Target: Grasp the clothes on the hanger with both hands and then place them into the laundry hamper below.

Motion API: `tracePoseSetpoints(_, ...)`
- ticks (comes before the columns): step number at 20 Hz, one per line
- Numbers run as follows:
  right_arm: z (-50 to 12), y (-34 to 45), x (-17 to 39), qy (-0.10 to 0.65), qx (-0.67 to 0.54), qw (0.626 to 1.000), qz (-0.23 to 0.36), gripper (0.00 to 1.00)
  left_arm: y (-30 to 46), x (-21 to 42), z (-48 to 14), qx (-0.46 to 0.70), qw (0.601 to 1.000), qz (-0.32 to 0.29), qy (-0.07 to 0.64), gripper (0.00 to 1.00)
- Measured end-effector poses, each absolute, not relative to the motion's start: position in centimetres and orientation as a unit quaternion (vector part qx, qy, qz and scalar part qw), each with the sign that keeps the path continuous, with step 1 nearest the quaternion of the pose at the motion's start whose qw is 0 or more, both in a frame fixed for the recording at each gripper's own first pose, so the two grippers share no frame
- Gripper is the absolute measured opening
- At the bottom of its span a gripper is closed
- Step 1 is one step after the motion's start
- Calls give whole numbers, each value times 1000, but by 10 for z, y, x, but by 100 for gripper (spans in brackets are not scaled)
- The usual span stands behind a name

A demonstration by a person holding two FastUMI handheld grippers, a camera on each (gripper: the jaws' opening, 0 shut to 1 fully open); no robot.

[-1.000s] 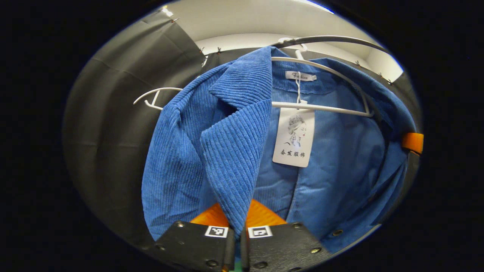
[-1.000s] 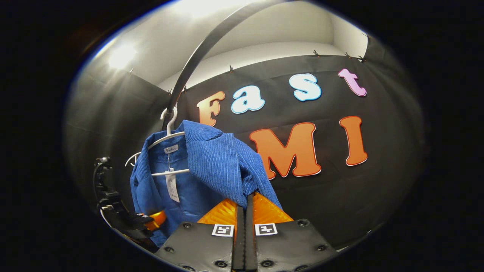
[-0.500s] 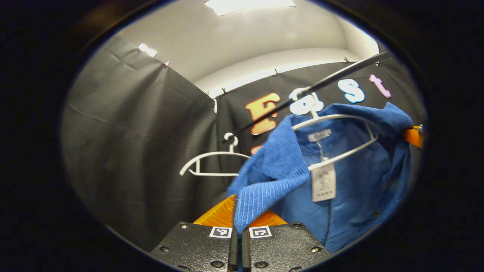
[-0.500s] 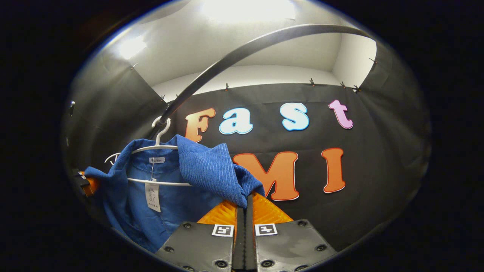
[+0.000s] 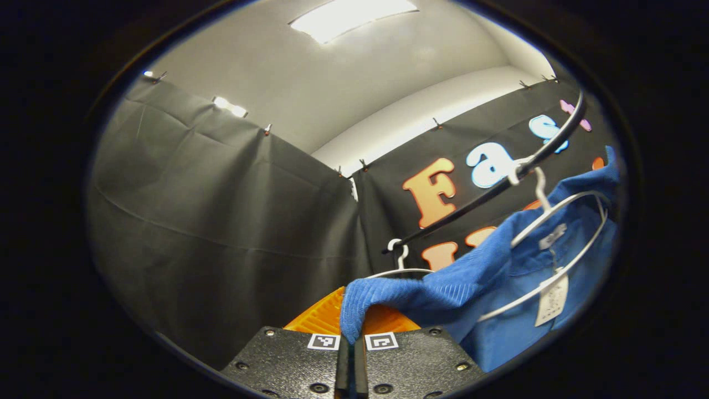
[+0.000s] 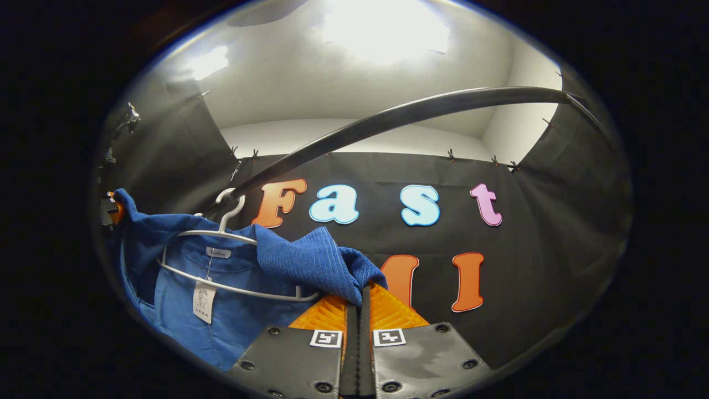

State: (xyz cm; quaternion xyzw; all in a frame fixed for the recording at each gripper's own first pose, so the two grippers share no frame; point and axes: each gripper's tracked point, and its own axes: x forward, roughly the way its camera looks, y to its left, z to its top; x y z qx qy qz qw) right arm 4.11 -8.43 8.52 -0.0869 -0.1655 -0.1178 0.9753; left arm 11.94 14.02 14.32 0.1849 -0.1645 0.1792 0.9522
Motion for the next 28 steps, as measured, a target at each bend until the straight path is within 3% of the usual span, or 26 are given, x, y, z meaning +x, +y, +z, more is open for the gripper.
tracePoseSetpoints(5, 87, -85, 44, -166, -72, 975, -130, 7, 183, 179, 154, 160, 958, 172, -163, 4)
tracePoseSetpoints(9, 86, -78, 48, -162, -64, 977, -125, 7, 212, 221, 109, 164, 964, 170, -123, 5)
tracePoseSetpoints(10, 85, -76, 49, -161, -68, 977, -126, 7, 214, 224, 93, 158, 966, 167, -113, 2)
tracePoseSetpoints(16, 89, -71, 57, -163, -99, 971, -142, 7, 207, 215, -5, 146, 978, 146, -41, 2)
tracePoseSetpoints(17, 91, -74, 60, -163, -106, 970, -148, 7, 206, 211, -13, 142, 979, 143, -35, 5)
tracePoseSetpoints(27, 69, -137, 97, -131, -125, 962, -207, 7, 170, 196, -20, 151, 982, 104, -36, 4)
tracePoseSetpoints(28, 65, -140, 99, -127, -131, 961, -209, 2, 166, 195, -20, 154, 982, 100, -37, 5)
